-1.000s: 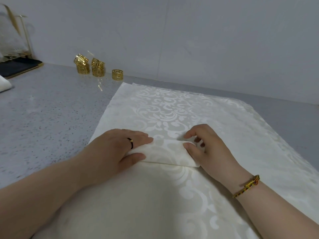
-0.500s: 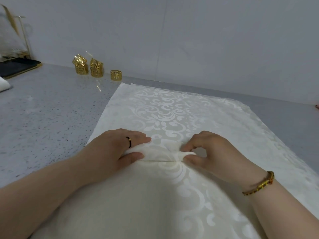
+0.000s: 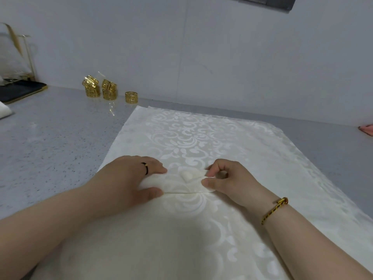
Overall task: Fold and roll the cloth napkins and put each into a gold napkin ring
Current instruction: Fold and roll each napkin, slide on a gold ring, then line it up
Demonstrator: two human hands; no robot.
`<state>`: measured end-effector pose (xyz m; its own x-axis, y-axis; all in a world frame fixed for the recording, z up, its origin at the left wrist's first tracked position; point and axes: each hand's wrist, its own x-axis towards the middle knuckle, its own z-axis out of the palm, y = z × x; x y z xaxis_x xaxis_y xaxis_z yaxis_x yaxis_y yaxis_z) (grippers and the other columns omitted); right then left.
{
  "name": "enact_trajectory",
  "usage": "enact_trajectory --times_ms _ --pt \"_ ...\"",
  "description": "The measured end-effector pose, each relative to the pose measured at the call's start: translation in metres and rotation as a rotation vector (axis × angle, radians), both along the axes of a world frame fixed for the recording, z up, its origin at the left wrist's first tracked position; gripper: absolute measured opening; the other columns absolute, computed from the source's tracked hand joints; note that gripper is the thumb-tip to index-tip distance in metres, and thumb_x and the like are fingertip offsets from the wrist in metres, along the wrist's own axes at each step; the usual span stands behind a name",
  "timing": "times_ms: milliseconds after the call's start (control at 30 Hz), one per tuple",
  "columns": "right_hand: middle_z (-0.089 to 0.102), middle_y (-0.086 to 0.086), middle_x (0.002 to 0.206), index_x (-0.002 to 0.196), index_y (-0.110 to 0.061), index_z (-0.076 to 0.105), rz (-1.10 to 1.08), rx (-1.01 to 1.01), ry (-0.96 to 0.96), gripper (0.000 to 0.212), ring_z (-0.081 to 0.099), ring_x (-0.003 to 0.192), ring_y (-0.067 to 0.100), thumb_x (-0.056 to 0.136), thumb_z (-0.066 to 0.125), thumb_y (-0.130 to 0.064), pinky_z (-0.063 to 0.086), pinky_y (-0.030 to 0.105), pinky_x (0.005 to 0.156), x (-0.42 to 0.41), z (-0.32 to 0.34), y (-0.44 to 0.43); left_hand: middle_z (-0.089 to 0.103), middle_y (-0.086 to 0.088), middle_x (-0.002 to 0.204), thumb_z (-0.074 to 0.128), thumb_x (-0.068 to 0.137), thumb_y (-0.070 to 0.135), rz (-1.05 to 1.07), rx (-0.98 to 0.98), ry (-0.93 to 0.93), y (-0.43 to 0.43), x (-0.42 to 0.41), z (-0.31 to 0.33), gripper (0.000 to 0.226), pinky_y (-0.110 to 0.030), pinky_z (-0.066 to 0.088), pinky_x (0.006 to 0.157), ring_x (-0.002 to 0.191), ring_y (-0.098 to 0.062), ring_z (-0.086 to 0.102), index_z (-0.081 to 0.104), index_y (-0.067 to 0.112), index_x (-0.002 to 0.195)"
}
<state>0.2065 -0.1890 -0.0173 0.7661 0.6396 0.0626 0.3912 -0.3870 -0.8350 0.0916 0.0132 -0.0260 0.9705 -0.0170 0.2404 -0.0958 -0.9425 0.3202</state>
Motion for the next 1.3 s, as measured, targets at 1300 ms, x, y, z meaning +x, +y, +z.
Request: enact_trajectory --times_ms 1300 --pt "0.05 -0.027 0.084 0.08 -0.025 0.065 0.055 -0.121 -0.53 0.026 0.044 0.091 -0.013 0.072 0.041 -0.035 0.03 -0.001 0.082 -0.004 -0.025 0.002 0.06 0.006 0.113 0.049 0.089 0.043 0.458 0.133 -0.034 0.079 0.017 0.019 0.037 -0.024 0.033 0.068 0.102 -0.016 0.054 0.048 0.034 0.125"
